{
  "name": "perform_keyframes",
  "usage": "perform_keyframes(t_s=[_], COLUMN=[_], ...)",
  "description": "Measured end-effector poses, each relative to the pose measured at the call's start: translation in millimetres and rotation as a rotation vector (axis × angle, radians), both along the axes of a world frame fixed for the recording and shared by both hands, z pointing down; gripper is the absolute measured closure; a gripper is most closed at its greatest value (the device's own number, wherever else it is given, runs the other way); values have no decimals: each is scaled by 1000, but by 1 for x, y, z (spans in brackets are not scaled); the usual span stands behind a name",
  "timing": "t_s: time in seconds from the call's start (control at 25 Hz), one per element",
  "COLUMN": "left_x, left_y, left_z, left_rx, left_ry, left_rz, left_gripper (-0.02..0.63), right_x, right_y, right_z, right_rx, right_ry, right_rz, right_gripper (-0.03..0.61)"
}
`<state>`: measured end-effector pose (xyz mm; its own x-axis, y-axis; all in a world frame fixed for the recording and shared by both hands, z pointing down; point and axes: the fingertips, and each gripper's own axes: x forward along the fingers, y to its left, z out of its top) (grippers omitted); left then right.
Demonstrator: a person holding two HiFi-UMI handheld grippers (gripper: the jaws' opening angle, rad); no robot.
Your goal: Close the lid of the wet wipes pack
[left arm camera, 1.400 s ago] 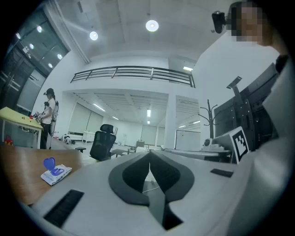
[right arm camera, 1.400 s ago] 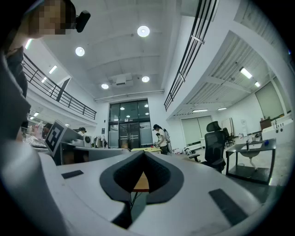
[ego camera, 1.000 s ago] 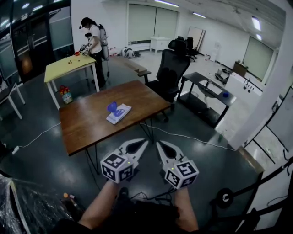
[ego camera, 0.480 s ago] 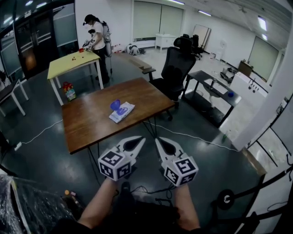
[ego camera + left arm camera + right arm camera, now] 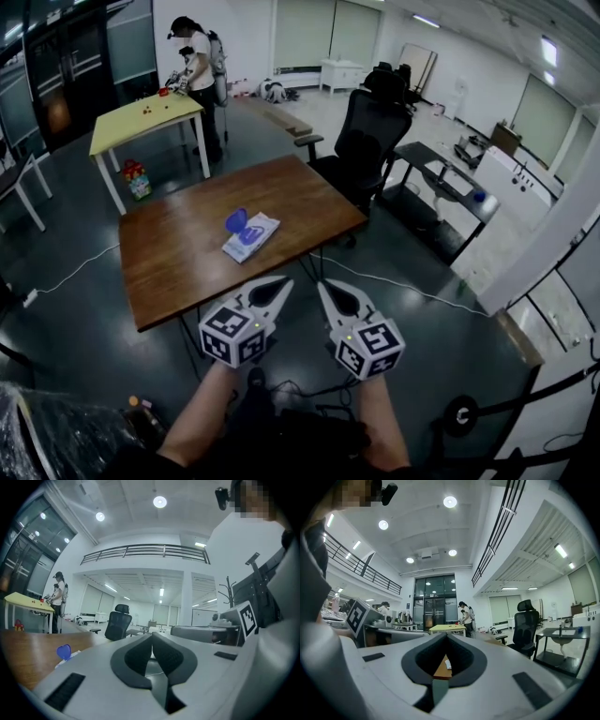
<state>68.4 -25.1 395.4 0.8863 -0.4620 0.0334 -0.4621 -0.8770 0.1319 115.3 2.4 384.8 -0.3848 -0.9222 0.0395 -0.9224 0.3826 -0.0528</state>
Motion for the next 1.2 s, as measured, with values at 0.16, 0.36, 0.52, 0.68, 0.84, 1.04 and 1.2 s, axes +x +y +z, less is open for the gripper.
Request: perform_keyframes(t_s=[0.16, 0.36, 0.52, 0.68, 0.84, 1.04, 1.2], left_x=[-3, -12, -25, -37, -49, -62, -69], left_y=[-50, -114, -160, -195, -228, -268, -301], left_z=[10, 24, 37, 45, 55, 72, 85], left_rx=[-8, -24, -30, -46, -54, -64, -39], left_ry=[-16, -38, -80, -99, -118, -138, -157], left_rz=[-9, -17, -24, -25, -44, -90, -145], left_gripper=[604, 604, 604, 604, 604, 604, 605], right_x=[-1, -5, -12, -21, -33, -40, -43], right_y=[-48, -110, -154, -191, -222, -256, -288], right_z=[8, 16, 26, 34, 45, 58, 73], right_rx=[-26, -63, -100, -133, -161, -188, -212], right_ry=[12, 25, 33, 26, 28, 43, 58], right_rz=[-4, 1, 16, 20, 4, -27, -73], right_gripper=[568, 568, 568, 568, 568, 568, 568])
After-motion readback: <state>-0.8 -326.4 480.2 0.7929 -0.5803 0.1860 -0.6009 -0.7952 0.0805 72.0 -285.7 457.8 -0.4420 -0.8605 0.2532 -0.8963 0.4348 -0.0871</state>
